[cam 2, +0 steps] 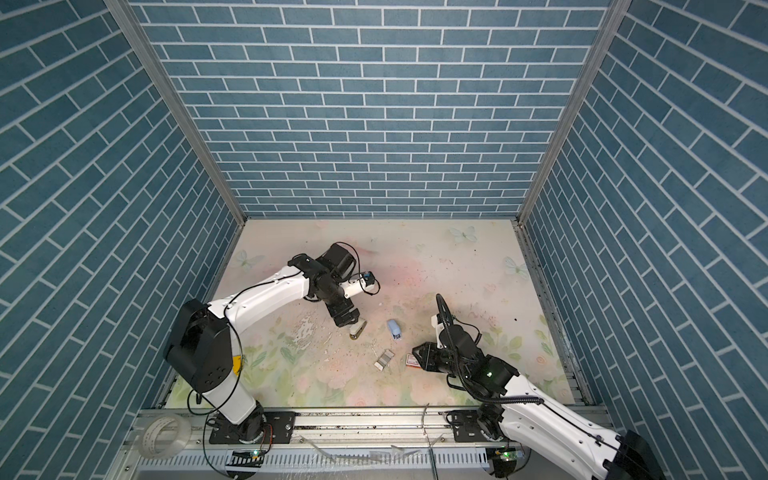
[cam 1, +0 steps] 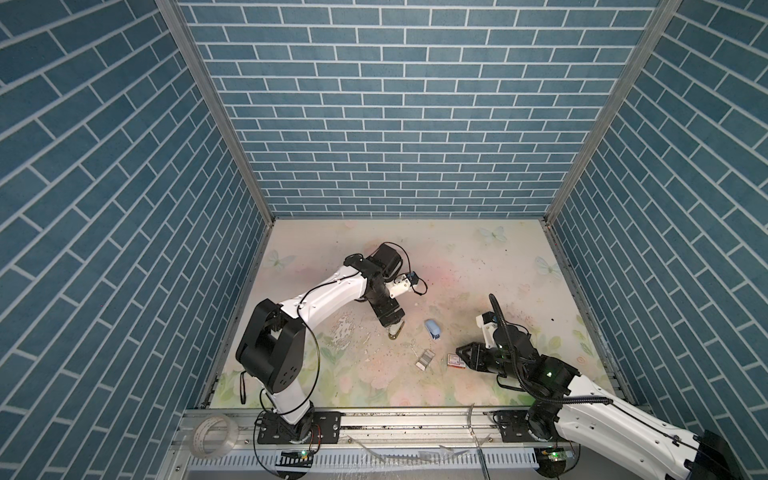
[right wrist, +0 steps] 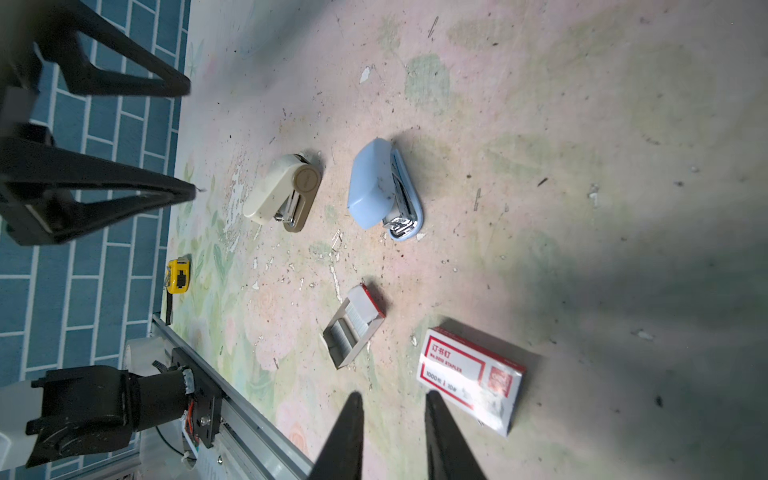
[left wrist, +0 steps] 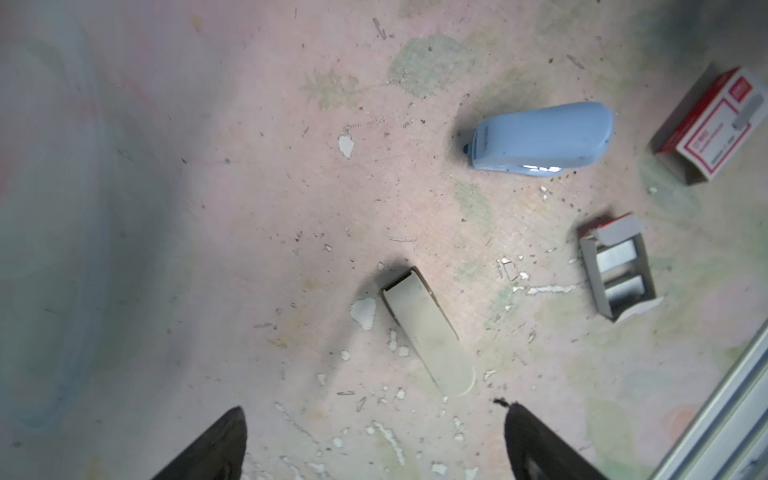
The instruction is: Load the staples into the stapler
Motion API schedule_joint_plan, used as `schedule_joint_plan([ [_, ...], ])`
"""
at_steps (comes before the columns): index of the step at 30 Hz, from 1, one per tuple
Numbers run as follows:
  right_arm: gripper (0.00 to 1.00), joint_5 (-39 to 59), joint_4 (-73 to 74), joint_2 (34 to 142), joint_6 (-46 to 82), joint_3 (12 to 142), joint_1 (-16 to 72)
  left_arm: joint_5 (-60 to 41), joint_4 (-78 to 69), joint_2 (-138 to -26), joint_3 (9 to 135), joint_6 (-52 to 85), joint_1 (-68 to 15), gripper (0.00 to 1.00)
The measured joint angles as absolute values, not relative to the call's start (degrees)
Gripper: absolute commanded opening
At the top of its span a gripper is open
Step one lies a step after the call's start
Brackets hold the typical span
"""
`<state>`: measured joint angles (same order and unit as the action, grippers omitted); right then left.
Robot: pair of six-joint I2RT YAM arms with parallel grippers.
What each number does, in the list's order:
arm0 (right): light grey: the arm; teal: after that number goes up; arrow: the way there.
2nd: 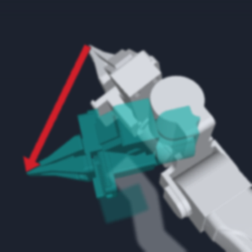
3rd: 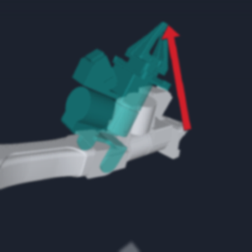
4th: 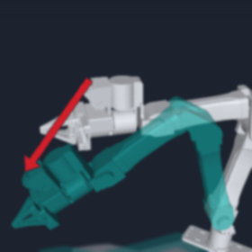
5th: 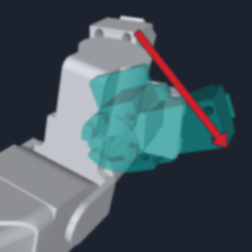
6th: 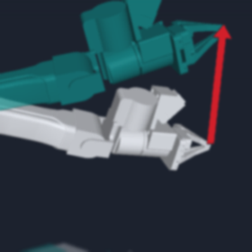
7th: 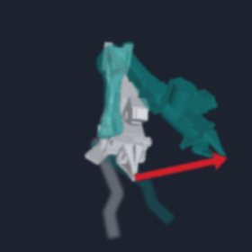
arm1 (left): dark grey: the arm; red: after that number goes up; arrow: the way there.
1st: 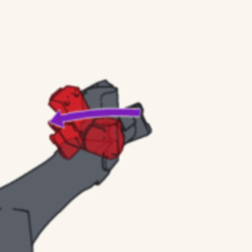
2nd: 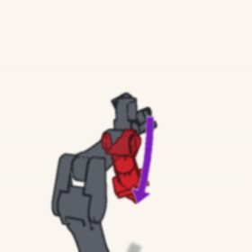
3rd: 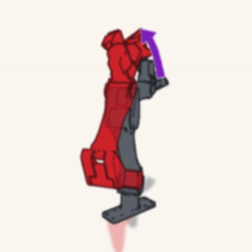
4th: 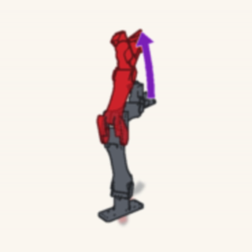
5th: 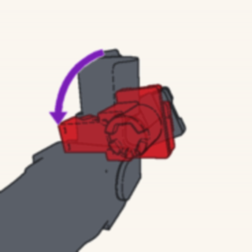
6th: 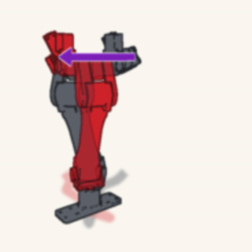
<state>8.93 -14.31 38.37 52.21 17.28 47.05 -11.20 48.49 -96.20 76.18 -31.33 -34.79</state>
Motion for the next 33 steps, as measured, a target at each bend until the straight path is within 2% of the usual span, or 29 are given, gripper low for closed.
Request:
schedule_joint_plan([
  [8, 0.27, 8.5, -17.3, 36.1, 52.1, 17.6, 44.6, -10.5, 49.1, -90.0, 80.0, -68.6, -34.8, 0.98],
  [11, 0.34, 8.6, -16.9, 36.2, 52.6, 17.7, 43.7, -10.4, 48.6, -91.1, 79.7, -77.7, -34.9, 0.97],
  [16, 0.46, 9.3, -17.7, 42.2, 51.0, 23.8, 43.5, -11.6, 49.9, -95.7, 80.6, -80.4, -34.4, 0.99],
  [20, 0.41, 9.7, -20.6, 51.5, 47.1, 34.1, 42.6, -14.7, 53.4, -96.8, 83.7, -80.6, -34.1, 0.99],
  [22, 0.37, 10.0, -20.7, 52.7, 46.4, 34.9, 40.6, -15.8, 54.6, -97.8, 86.7, -80.6, -35.5, 0.98],
  [27, 0.29, 9.0, -22.1, 45.3, 48.3, 28.0, 34.9, -17.5, 54.7, -103.4, 91.6, -80.6, -41.6, 0.89],
  [33, 0.27, 8.1, -25.4, 31.3, 52.4, 21.3, 33.2, -17.5, 55.0, -113.9, 95.5, -80.8, -46.3, 0.80],
])
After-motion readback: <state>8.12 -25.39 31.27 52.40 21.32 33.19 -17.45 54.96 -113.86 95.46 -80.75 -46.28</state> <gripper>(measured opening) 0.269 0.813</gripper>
